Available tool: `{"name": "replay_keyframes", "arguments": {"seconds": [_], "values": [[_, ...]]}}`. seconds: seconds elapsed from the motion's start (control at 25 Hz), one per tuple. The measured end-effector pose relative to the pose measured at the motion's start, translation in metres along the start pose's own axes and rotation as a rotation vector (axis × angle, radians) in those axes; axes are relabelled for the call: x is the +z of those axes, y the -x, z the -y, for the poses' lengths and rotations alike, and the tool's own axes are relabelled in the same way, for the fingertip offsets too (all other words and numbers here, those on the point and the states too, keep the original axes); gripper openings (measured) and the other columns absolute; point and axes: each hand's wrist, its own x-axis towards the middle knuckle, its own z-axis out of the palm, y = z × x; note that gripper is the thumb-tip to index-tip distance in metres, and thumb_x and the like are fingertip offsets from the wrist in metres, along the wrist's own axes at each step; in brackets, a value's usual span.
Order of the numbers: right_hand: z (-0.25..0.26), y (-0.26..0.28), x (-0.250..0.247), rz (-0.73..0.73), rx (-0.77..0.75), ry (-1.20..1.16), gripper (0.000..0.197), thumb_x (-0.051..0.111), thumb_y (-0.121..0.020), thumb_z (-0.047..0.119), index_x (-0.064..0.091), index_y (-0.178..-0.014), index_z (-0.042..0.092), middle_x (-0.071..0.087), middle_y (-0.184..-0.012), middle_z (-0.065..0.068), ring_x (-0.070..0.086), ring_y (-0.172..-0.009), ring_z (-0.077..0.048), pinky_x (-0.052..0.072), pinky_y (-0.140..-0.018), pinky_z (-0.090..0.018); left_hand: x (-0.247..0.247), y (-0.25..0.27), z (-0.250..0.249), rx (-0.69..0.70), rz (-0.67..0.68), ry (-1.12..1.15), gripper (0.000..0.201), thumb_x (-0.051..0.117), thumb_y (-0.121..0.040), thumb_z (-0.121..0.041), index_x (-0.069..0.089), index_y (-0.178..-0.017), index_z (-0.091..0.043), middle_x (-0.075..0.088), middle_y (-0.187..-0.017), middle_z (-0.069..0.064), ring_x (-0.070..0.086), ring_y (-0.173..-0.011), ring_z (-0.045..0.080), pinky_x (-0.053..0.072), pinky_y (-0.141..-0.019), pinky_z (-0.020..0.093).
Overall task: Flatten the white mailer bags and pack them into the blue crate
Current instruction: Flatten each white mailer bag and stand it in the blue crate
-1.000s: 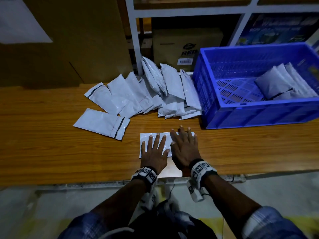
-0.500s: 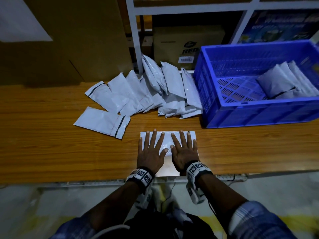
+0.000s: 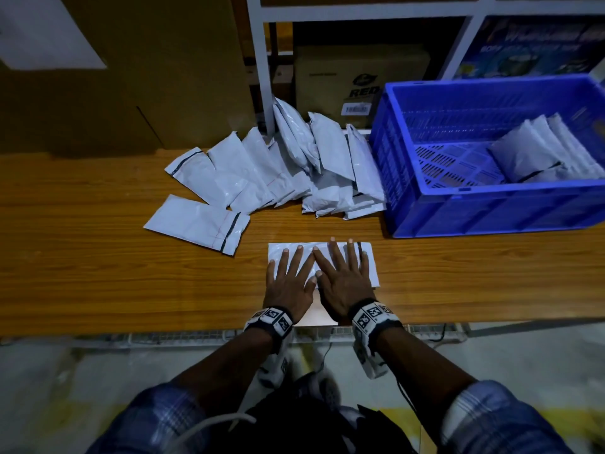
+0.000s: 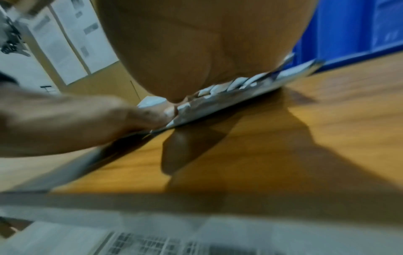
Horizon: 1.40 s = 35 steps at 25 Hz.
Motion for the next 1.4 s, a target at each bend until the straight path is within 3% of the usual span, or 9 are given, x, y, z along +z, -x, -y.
{"name": "replay_keyframes", "arguments": {"seconds": [0.12,0.2,0.36,0.52,0.64,0.84,1.12,1.28,1.4], "values": [[0.008,0.002,0.011,0.030,0.064,-0.031,0.054,0.007,-0.102,0.049,-0.015,-0.151,0.045,-0.028,-0.159,0.010,-0.030,-0.146,-0.023,-0.016,-0.117,-0.052,-0.005,-0.001,-0.001,-0.007,0.050,0.014,0.061,0.020,-0.107,-0.040,-0.012,-0.158,-0.029,-0.020,-0.165,-0.007,-0.021,-0.151,0.017,-0.012,-0.122,0.047],[0.009,0.001,0.014,0.032,0.080,-0.018,0.054,0.004,-0.101,0.049,-0.016,-0.151,0.044,-0.029,-0.159,0.010,-0.032,-0.145,-0.022,-0.017,-0.116,-0.052,-0.008,0.000,0.001,-0.007,0.085,0.029,0.062,0.018,-0.107,-0.041,-0.018,-0.157,-0.029,-0.025,-0.164,-0.006,-0.026,-0.150,0.016,-0.015,-0.121,0.046],[0.003,-0.007,0.010,0.119,0.090,-0.045,0.056,0.008,-0.101,0.050,-0.018,-0.150,0.046,-0.029,-0.159,0.009,-0.034,-0.144,-0.022,-0.020,-0.115,-0.052,-0.008,0.000,0.003,0.028,-0.037,0.013,0.060,0.016,-0.104,-0.055,-0.008,-0.157,-0.039,-0.021,-0.164,-0.010,-0.025,-0.150,0.022,-0.016,-0.120,0.047],[-0.004,-0.015,-0.005,0.266,0.062,-0.139,0.062,0.022,-0.100,0.050,-0.013,-0.151,0.048,-0.025,-0.160,0.009,-0.031,-0.145,-0.023,-0.017,-0.116,-0.052,0.002,-0.001,0.006,0.053,-0.035,-0.036,0.060,0.011,-0.101,-0.055,-0.003,-0.157,-0.041,-0.011,-0.167,-0.007,-0.016,-0.153,0.024,-0.004,-0.121,0.056],[-0.012,-0.011,-0.009,0.117,0.048,-0.164,0.057,0.020,-0.101,0.051,-0.004,-0.152,0.047,-0.022,-0.162,0.008,-0.027,-0.147,-0.024,-0.013,-0.118,-0.051,0.005,-0.003,0.008,0.017,-0.018,-0.022,0.061,0.009,-0.098,-0.056,-0.001,-0.157,-0.042,-0.006,-0.167,-0.008,-0.009,-0.154,0.023,-0.005,-0.122,0.054],[-0.018,0.003,0.013,-0.009,0.094,-0.074,0.053,0.008,-0.102,0.051,-0.012,-0.151,0.048,-0.029,-0.159,0.010,-0.031,-0.145,-0.018,-0.011,-0.119,-0.050,0.006,-0.004,0.008,0.019,-0.024,-0.020,0.060,0.011,-0.100,-0.056,-0.003,-0.157,-0.043,-0.010,-0.167,-0.009,-0.012,-0.154,0.021,-0.009,-0.120,0.052],[-0.019,-0.004,0.014,0.013,0.098,-0.066,0.052,0.003,-0.101,0.053,-0.015,-0.150,0.049,-0.031,-0.158,0.011,-0.034,-0.143,-0.016,-0.014,-0.118,-0.048,0.007,-0.004,0.011,0.043,-0.024,-0.028,0.064,0.010,-0.099,-0.060,-0.001,-0.158,-0.040,-0.009,-0.167,-0.008,-0.014,-0.153,0.022,-0.005,-0.121,0.055],[-0.019,-0.003,0.012,0.037,0.097,-0.050,0.053,0.003,-0.101,0.053,-0.016,-0.150,0.048,-0.033,-0.157,0.011,-0.036,-0.143,-0.017,-0.015,-0.118,-0.048,0.000,-0.005,0.019,0.106,0.025,-0.045,0.082,0.026,-0.091,-0.074,-0.006,-0.158,-0.039,-0.019,-0.165,-0.009,-0.023,-0.151,0.022,-0.013,-0.118,0.053],[-0.019,-0.002,0.009,0.048,0.086,-0.072,0.053,0.003,-0.101,0.053,-0.016,-0.150,0.048,-0.034,-0.156,0.011,-0.037,-0.142,-0.016,-0.018,-0.117,-0.048,-0.010,-0.005,0.022,0.115,0.066,-0.113,0.085,0.034,-0.092,-0.073,-0.007,-0.158,-0.038,-0.019,-0.165,-0.010,-0.025,-0.150,0.023,-0.010,-0.120,0.056]]}}
